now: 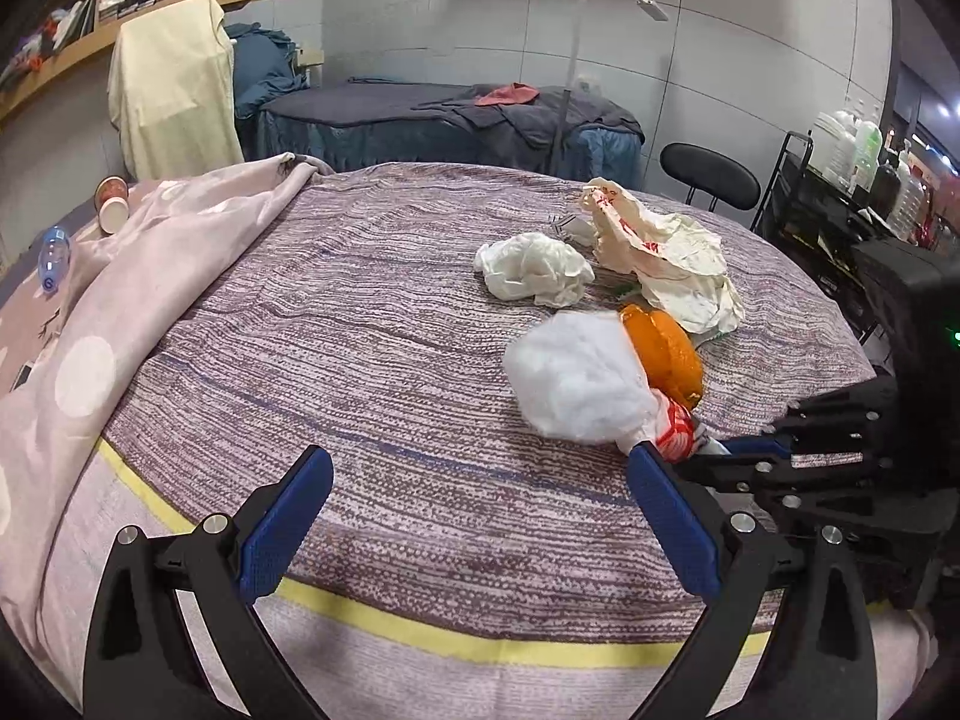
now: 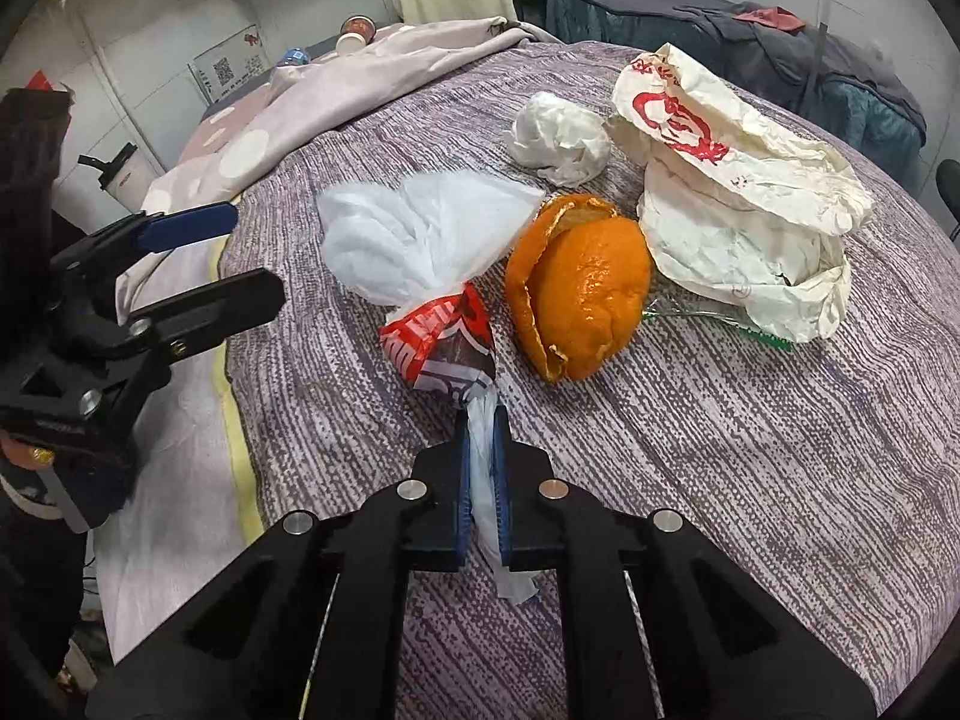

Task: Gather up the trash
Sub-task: 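Grasp the white plastic bag with the right tool while the left tool grasps the orange peel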

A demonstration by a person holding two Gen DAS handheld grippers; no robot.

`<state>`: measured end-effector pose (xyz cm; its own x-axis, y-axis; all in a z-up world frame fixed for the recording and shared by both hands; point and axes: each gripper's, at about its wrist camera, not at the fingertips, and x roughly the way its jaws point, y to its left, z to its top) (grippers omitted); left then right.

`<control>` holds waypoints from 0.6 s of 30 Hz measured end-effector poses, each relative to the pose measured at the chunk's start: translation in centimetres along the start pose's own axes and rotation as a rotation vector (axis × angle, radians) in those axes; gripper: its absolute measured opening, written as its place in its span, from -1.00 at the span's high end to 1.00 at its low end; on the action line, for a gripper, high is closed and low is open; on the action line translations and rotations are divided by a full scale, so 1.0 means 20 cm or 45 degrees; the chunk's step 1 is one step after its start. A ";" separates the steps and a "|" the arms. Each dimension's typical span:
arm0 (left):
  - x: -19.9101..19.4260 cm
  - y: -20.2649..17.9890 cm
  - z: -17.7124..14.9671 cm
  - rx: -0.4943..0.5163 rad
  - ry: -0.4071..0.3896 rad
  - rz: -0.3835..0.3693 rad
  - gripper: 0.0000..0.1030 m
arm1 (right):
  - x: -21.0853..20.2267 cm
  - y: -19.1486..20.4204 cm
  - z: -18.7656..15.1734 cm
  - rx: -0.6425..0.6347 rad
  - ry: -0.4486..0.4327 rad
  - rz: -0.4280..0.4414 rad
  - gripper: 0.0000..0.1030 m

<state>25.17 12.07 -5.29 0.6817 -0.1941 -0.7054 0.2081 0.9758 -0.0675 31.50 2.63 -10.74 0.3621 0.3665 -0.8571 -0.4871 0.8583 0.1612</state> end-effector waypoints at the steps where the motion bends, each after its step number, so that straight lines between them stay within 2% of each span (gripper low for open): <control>1: 0.01 0.00 0.01 -0.001 0.000 -0.008 -0.88 | -0.04 0.00 -0.01 0.001 -0.022 0.004 0.87; 7: 0.06 -0.10 0.06 0.021 -0.004 -0.083 -0.88 | -0.36 -0.10 -0.11 0.097 -0.211 -0.065 0.88; 10: 0.11 -0.18 0.11 0.051 0.016 -0.106 -0.88 | -0.50 -0.20 -0.16 0.182 -0.305 -0.138 0.88; 14: 0.22 -0.31 0.18 0.065 0.097 -0.108 -0.88 | -0.65 -0.34 -0.25 0.300 -0.391 -0.197 0.88; 18: 0.38 -0.42 0.24 0.095 0.204 -0.081 -0.85 | -0.71 -0.41 -0.31 0.367 -0.423 -0.223 0.88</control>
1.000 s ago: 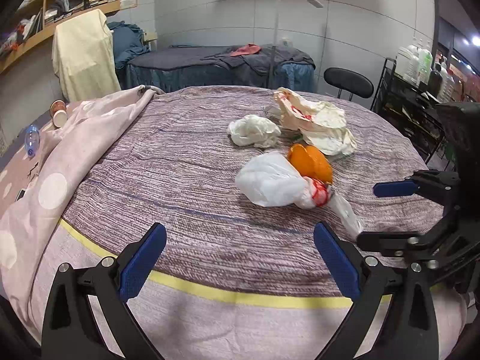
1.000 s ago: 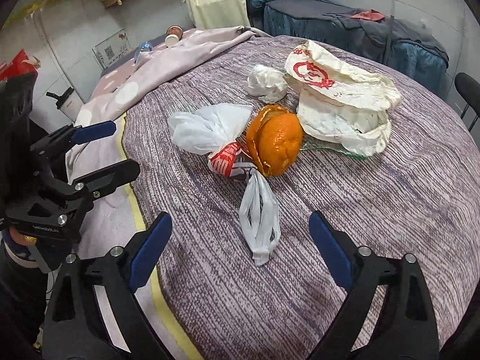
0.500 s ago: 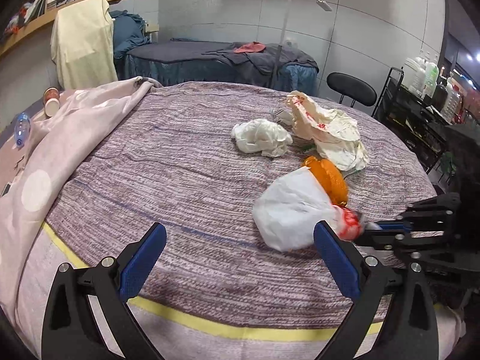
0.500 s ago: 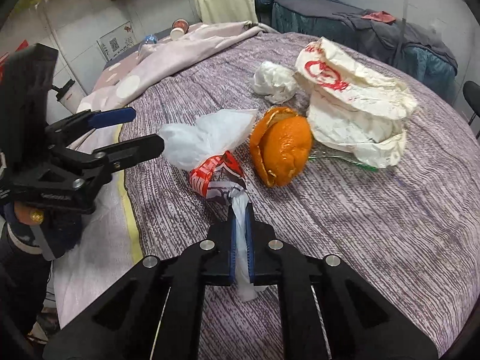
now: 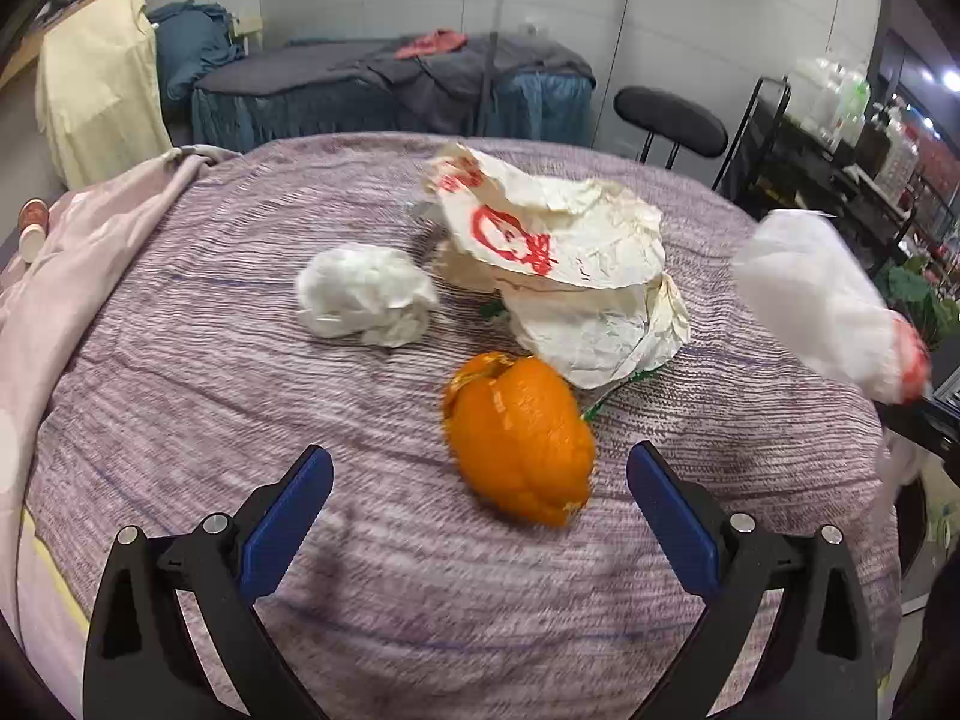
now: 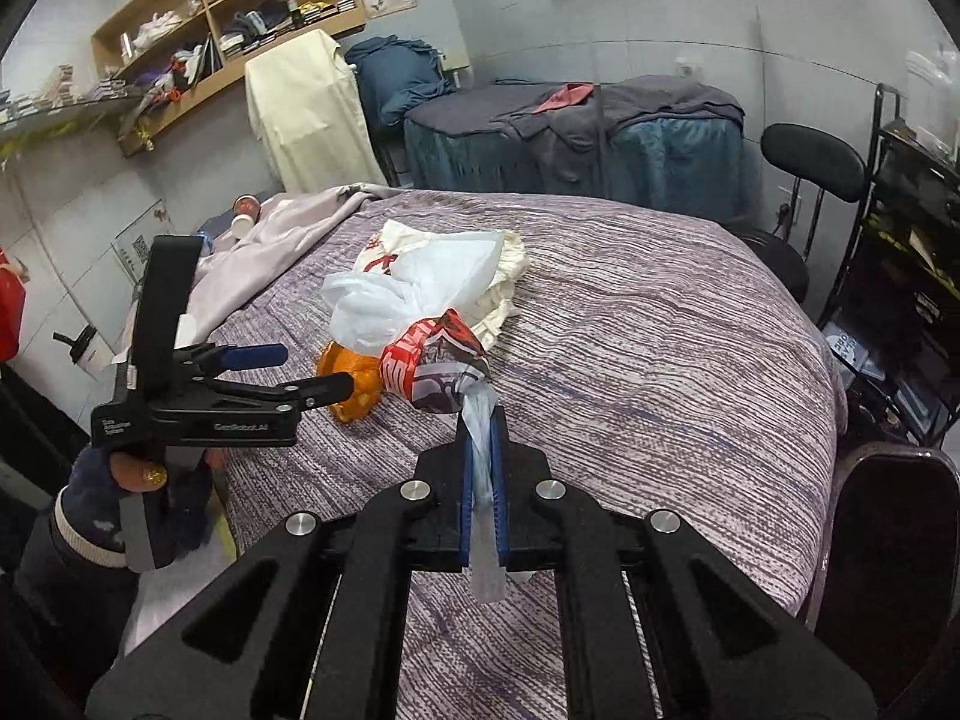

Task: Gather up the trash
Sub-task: 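Grasp the white plastic bag with the right tool while the left tool grasps the orange peel, then carry bag and orange peel to the brown bin and open both tools inside it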

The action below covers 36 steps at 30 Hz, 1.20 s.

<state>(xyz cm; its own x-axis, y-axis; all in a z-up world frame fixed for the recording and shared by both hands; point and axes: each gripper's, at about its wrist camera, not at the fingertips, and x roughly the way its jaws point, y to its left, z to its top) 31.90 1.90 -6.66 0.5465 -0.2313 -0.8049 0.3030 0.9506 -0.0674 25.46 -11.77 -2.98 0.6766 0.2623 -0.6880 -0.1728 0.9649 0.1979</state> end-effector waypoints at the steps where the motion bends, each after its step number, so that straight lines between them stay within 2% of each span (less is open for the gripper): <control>1: 0.03 -0.02 0.01 0.015 0.023 0.011 -0.80 | -0.01 -0.01 -0.01 0.009 0.001 -0.002 0.88; 3: 0.10 -0.05 0.03 0.034 0.062 0.058 -0.40 | -0.01 -0.04 -0.03 0.028 0.004 0.002 0.88; 5: 0.13 -0.03 0.03 -0.002 0.084 0.028 -0.23 | -0.03 -0.06 -0.06 0.042 0.001 0.009 0.88; 9: 0.07 0.00 -0.01 -0.053 0.030 -0.009 0.03 | -0.04 -0.09 -0.09 0.066 -0.015 0.023 0.88; 14: -0.02 0.00 -0.08 -0.075 -0.014 -0.012 0.06 | -0.08 -0.11 -0.12 0.082 -0.057 0.057 0.88; 24: -0.28 -0.09 -0.25 -0.096 -0.178 0.041 0.08 | -0.22 -0.18 -0.20 0.109 -0.112 0.084 0.88; 36: -0.45 -0.34 -0.34 -0.072 -0.264 -0.040 0.08 | -0.47 -0.33 -0.34 0.184 -0.189 0.011 0.88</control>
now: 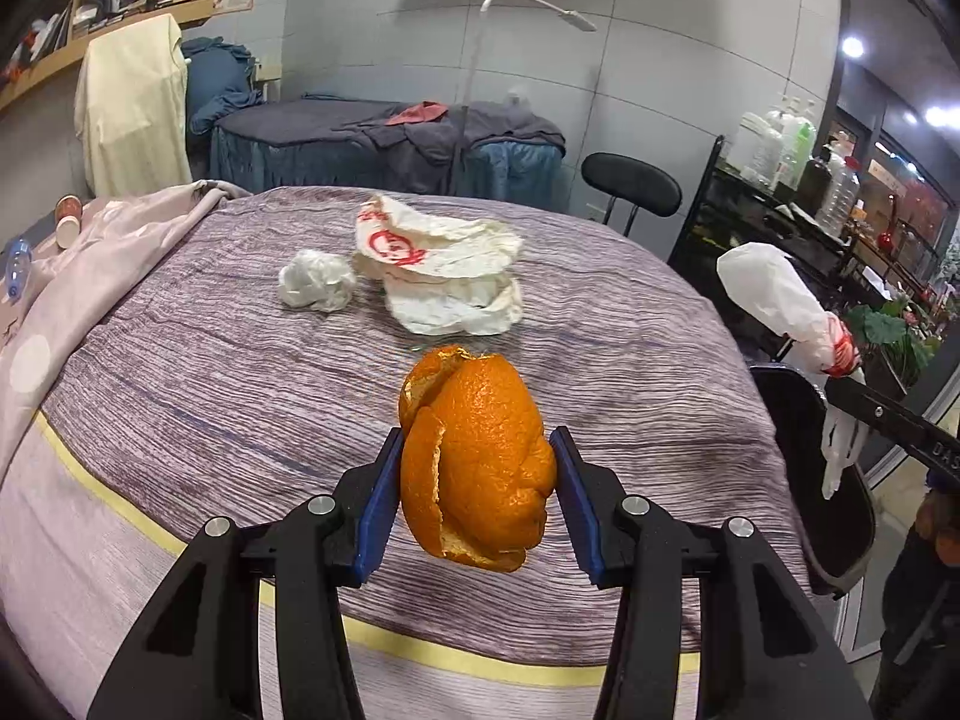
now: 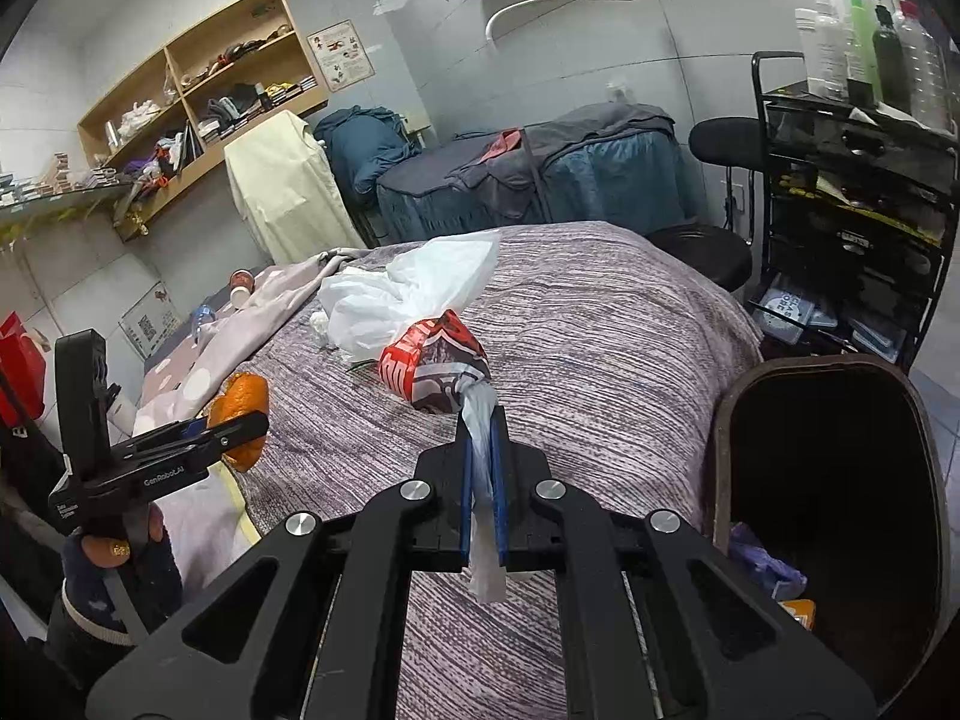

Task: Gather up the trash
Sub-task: 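Carry bag and orange peel to the brown bin and open both tools inside it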

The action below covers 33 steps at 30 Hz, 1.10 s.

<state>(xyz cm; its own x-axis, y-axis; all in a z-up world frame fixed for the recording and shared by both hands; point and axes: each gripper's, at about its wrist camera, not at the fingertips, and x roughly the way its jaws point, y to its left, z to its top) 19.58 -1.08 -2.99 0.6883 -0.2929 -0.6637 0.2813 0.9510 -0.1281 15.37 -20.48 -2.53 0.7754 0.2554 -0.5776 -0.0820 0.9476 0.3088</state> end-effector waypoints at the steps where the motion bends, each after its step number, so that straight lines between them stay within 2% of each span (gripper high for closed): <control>1: -0.01 -0.03 0.00 0.006 -0.004 -0.009 0.08 | -0.02 -0.02 -0.01 0.008 -0.007 -0.010 0.88; 8: -0.05 -0.22 -0.03 0.059 -0.034 -0.078 0.08 | -0.18 -0.21 -0.06 0.080 -0.044 -0.106 0.88; 18: -0.03 -0.46 -0.06 0.116 -0.014 -0.178 0.08 | -0.35 -0.50 -0.19 0.206 -0.062 -0.249 0.88; 28: 0.00 -0.66 -0.09 0.170 0.017 -0.255 0.08 | -0.38 -0.70 -0.29 0.283 -0.036 -0.411 0.88; 33: 0.01 -0.75 -0.11 0.204 0.027 -0.281 0.08 | -0.35 -0.77 -0.36 0.321 0.009 -0.441 0.88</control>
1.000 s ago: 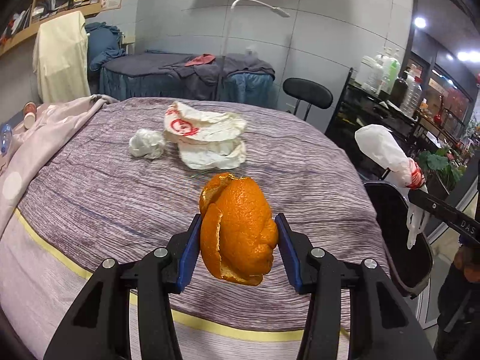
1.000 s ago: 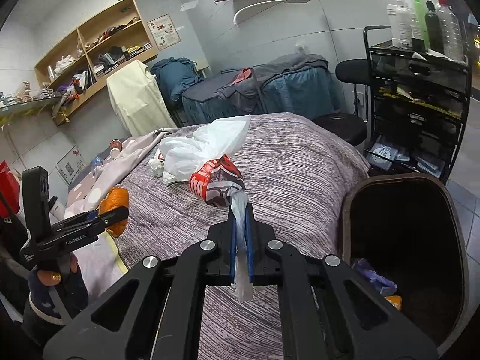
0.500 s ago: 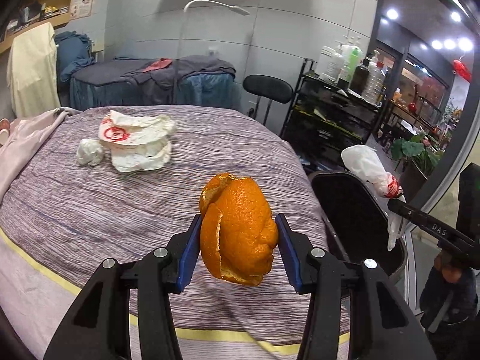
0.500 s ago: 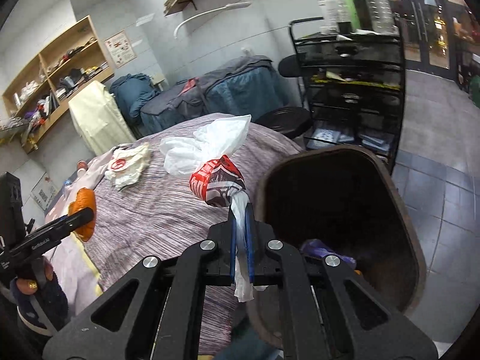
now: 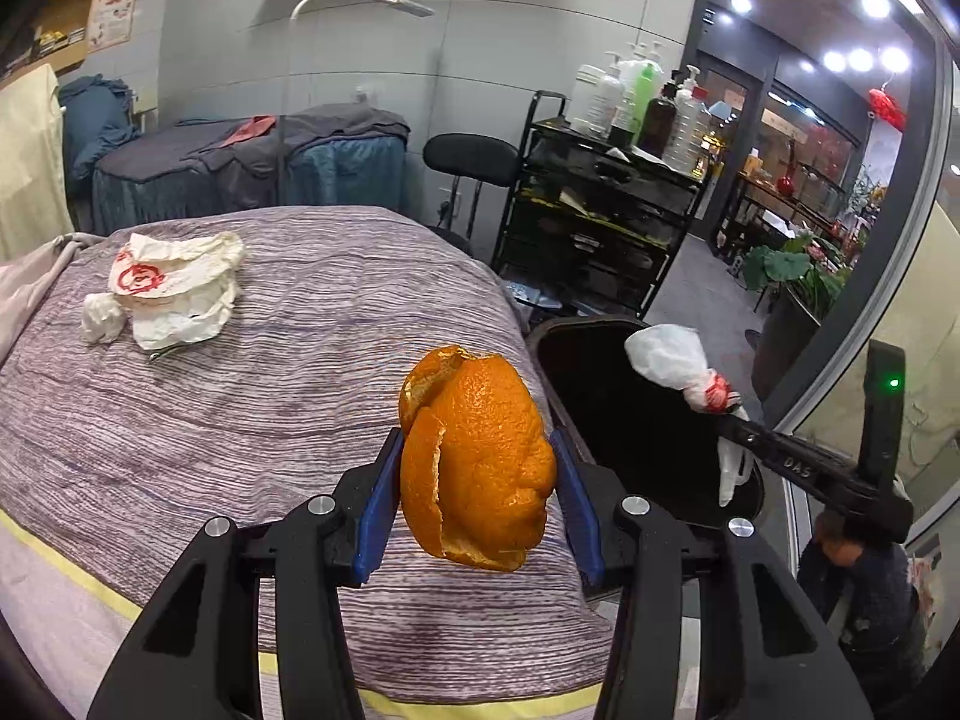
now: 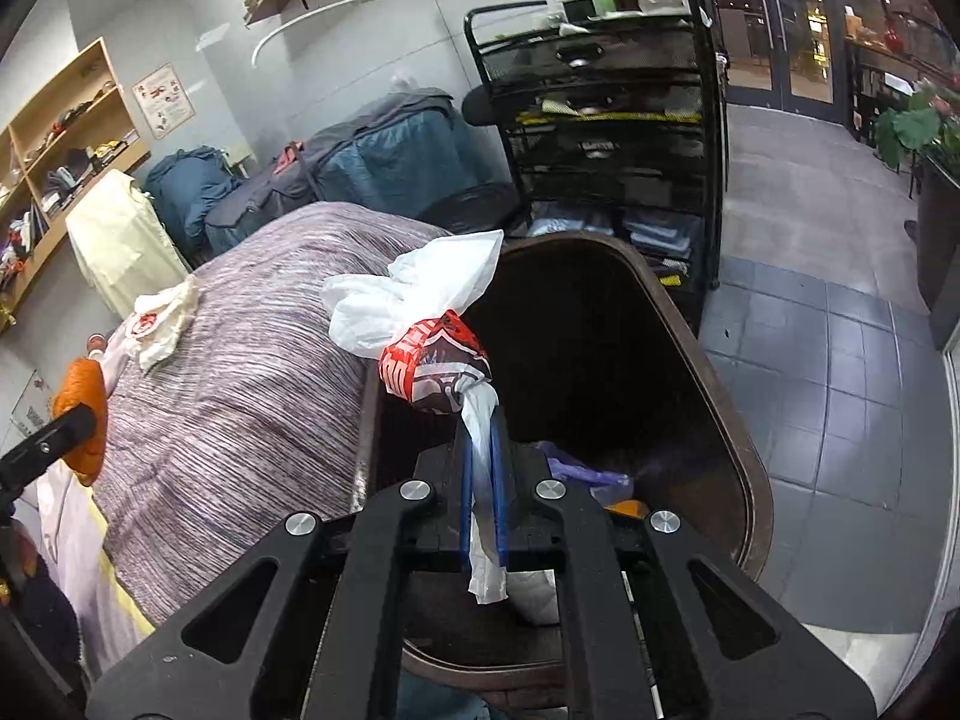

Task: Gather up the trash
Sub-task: 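Carry bag and orange peel to the brown bin and open both tools inside it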

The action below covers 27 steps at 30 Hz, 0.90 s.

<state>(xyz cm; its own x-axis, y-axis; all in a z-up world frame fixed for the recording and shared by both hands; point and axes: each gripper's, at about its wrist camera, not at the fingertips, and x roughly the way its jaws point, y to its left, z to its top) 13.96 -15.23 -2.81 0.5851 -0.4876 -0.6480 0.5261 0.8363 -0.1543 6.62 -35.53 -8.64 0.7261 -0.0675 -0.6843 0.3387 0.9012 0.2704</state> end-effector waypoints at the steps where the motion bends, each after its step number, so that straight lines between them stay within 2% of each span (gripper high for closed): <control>1: 0.00 -0.02 0.00 0.006 0.002 -0.005 0.08 | 0.01 -0.01 -0.01 0.003 0.008 0.001 0.87; 4: 0.02 -0.06 0.00 0.018 0.008 -0.027 0.08 | 0.02 -0.02 -0.02 0.011 0.016 -0.010 0.82; 6: 0.03 -0.09 0.00 0.025 0.015 -0.037 0.08 | 0.03 -0.03 -0.03 0.017 0.020 -0.021 0.56; 7: 0.04 -0.10 0.00 0.029 0.019 -0.042 0.08 | 0.02 -0.03 -0.04 0.024 0.016 -0.025 0.21; 9: 0.05 -0.13 0.00 0.036 0.025 -0.053 0.08 | 0.00 -0.04 -0.04 0.045 -0.011 -0.028 -0.18; 12: 0.07 -0.17 0.01 0.056 0.026 -0.068 0.08 | -0.02 -0.06 -0.03 0.063 -0.036 -0.028 -0.23; 14: 0.09 -0.21 0.02 0.067 0.031 -0.086 0.08 | -0.05 -0.06 -0.03 0.072 -0.055 -0.032 -0.38; 27: 0.28 -0.44 0.09 0.154 0.118 -0.211 0.08 | -0.24 -0.16 0.02 0.132 -0.194 -0.087 -0.55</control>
<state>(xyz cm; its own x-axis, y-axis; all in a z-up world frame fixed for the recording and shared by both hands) 13.71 -25.70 -3.81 0.4280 -0.5862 -0.6879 0.6838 0.7077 -0.1777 2.37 -38.21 -5.98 0.7790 -0.1979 -0.5949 0.4441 0.8440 0.3008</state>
